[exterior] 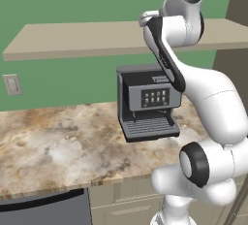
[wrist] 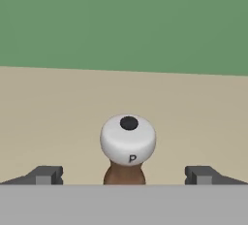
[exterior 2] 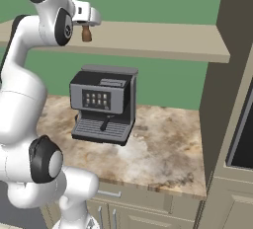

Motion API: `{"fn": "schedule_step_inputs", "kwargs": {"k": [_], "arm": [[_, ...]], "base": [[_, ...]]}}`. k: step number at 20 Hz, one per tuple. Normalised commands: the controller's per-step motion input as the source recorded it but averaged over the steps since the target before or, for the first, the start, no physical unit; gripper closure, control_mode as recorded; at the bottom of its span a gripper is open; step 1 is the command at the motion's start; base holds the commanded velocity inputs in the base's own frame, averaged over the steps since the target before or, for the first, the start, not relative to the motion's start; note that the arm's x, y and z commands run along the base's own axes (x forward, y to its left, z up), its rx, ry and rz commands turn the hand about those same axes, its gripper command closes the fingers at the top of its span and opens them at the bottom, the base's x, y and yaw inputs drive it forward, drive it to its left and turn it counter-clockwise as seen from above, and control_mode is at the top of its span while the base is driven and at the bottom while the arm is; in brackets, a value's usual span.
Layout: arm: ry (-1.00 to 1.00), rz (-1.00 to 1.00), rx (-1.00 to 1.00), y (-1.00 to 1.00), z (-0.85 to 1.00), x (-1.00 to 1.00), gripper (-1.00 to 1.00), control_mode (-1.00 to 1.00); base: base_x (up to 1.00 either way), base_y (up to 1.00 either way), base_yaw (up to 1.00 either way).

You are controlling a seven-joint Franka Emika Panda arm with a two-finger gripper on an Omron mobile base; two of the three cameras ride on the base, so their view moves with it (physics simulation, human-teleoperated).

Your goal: Take 2 condiments from the cabinet and move them on the counter near the stove.Make sure the condiments are lined up with each other, next to each other.

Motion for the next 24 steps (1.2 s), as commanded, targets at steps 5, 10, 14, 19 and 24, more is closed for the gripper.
{"fn": "schedule_step_inputs", "kwargs": {"k": [5,10,14,19,24], "arm": [[0.00,0.00,0.00,0.00,0.00,0.15,-1.00,-1.00],[0.00,0.00,0.00,0.00,0.00,0.18,-1.00,-1.00],[0.00,0.00,0.00,0.00,0.00,0.15,-1.00,-1.00],[0.04,0.00,0.00,0.00,0.00,0.05,-1.00,-1.00],[0.00,0.00,0.00,0.00,0.00,0.00,1.00,-1.00]], "base": [[0.00,0.00,0.00],[0.00,0.00,0.00],[0.00,0.00,0.00],[0.00,0.00,0.00],[0.00,0.00,0.00]]}}
